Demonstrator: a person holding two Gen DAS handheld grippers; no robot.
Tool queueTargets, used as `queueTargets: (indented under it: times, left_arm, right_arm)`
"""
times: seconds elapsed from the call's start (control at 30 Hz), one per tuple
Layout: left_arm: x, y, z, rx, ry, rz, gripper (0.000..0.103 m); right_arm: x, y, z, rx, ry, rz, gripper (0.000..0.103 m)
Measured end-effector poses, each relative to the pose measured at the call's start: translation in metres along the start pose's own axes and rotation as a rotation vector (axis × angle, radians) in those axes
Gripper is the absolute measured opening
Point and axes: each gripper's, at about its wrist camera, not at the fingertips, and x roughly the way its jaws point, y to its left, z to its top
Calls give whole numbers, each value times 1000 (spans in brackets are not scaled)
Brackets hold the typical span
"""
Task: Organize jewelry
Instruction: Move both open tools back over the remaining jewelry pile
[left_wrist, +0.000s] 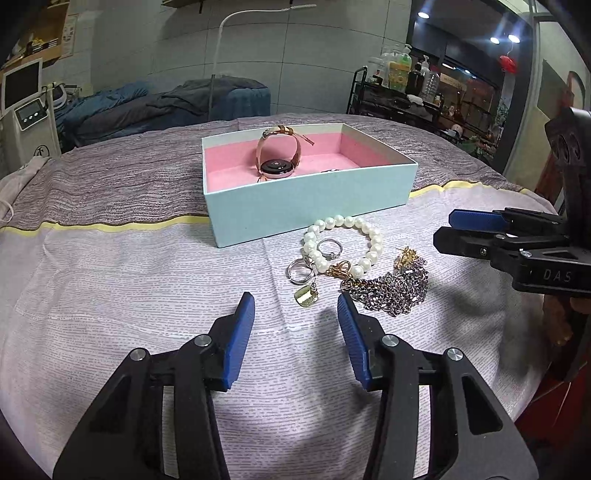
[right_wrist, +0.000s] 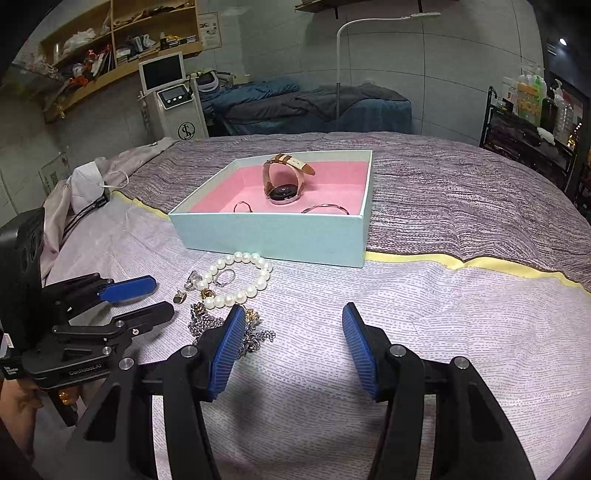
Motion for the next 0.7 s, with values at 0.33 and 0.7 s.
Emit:
queueTargets:
  times: [0.33,0.7]
  left_arm:
    - [16,-1,8,4,26,-3,36]
    - [17,-3,7,2,27,-4,29]
  right_arm:
    - [22,11,11,48,43,63,35]
    - [30,25,-2,3,97,60,16]
